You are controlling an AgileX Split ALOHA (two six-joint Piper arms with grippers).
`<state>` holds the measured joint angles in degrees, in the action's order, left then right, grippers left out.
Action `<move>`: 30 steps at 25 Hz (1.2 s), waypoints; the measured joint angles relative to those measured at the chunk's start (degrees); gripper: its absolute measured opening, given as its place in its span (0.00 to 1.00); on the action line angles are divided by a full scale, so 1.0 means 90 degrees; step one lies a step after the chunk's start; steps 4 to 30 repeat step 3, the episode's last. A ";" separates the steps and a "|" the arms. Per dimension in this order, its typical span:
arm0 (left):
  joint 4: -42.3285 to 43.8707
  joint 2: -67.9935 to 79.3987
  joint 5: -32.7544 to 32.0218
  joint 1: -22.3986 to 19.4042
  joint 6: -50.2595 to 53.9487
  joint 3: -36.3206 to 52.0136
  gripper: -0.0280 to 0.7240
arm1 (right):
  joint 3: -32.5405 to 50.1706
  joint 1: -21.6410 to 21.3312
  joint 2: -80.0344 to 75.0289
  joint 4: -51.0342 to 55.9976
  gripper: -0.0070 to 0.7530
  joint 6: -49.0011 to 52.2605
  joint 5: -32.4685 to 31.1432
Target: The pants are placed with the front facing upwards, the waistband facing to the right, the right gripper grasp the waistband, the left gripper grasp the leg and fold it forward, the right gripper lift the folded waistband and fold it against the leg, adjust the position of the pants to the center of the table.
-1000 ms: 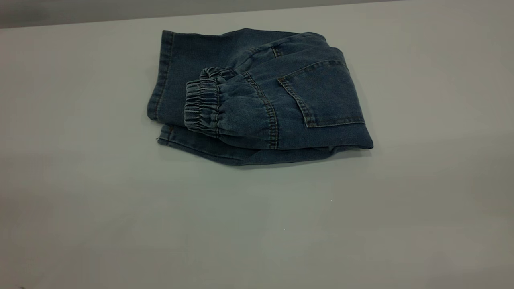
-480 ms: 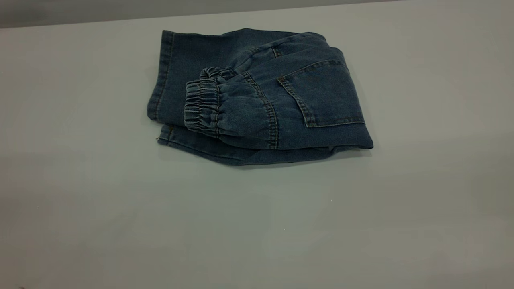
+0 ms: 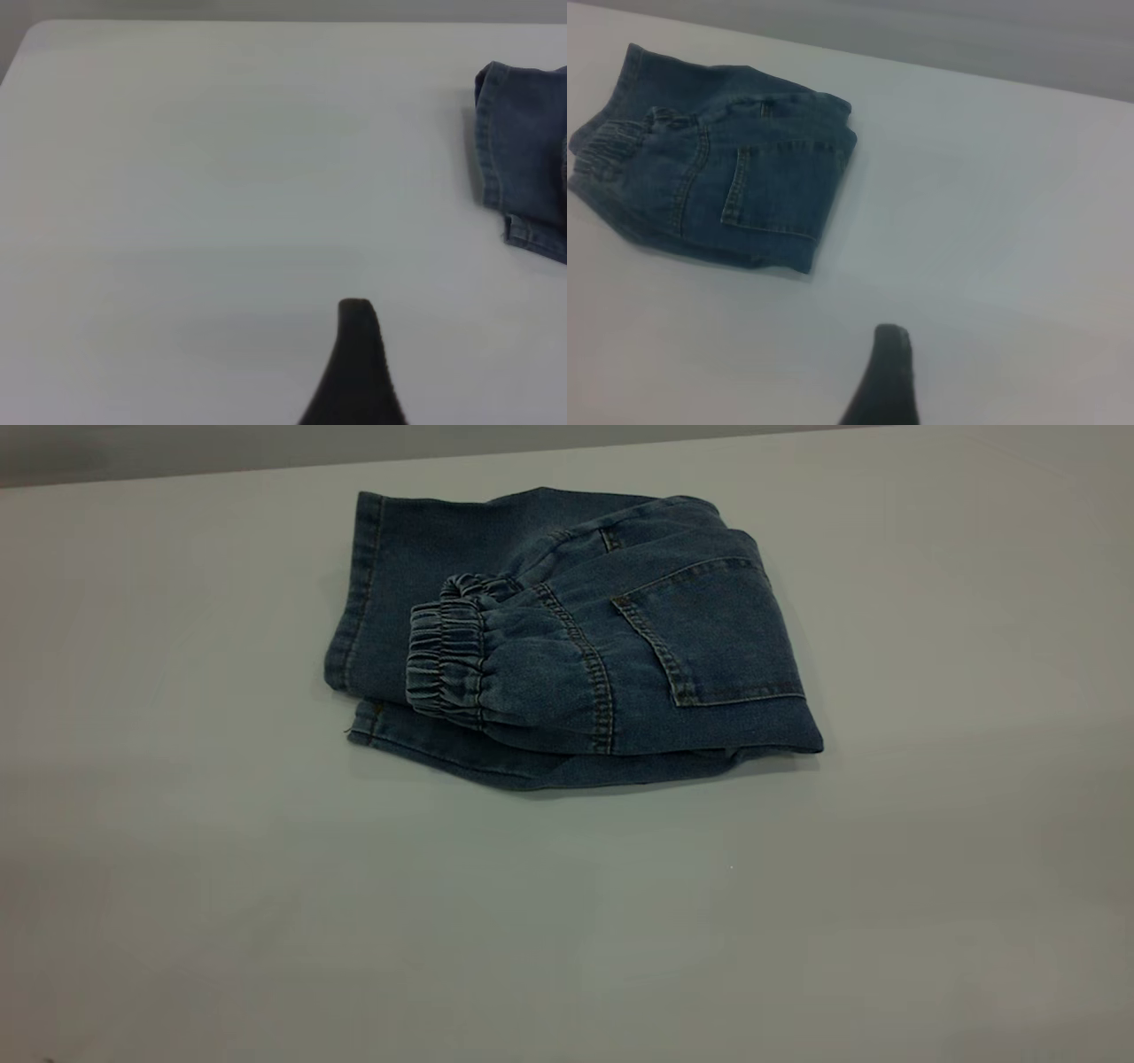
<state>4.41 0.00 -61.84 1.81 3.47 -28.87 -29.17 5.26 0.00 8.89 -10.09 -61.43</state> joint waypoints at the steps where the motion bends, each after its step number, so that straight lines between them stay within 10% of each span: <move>1: 0.0000 0.0000 0.0000 0.0000 0.0000 0.0000 0.71 | 0.0000 0.0000 0.0000 0.0000 0.76 0.0000 0.0000; 30: 0.0000 0.0000 0.0000 0.0000 0.0000 0.0000 0.71 | 0.0000 0.0000 0.0000 0.0000 0.76 0.0000 0.0000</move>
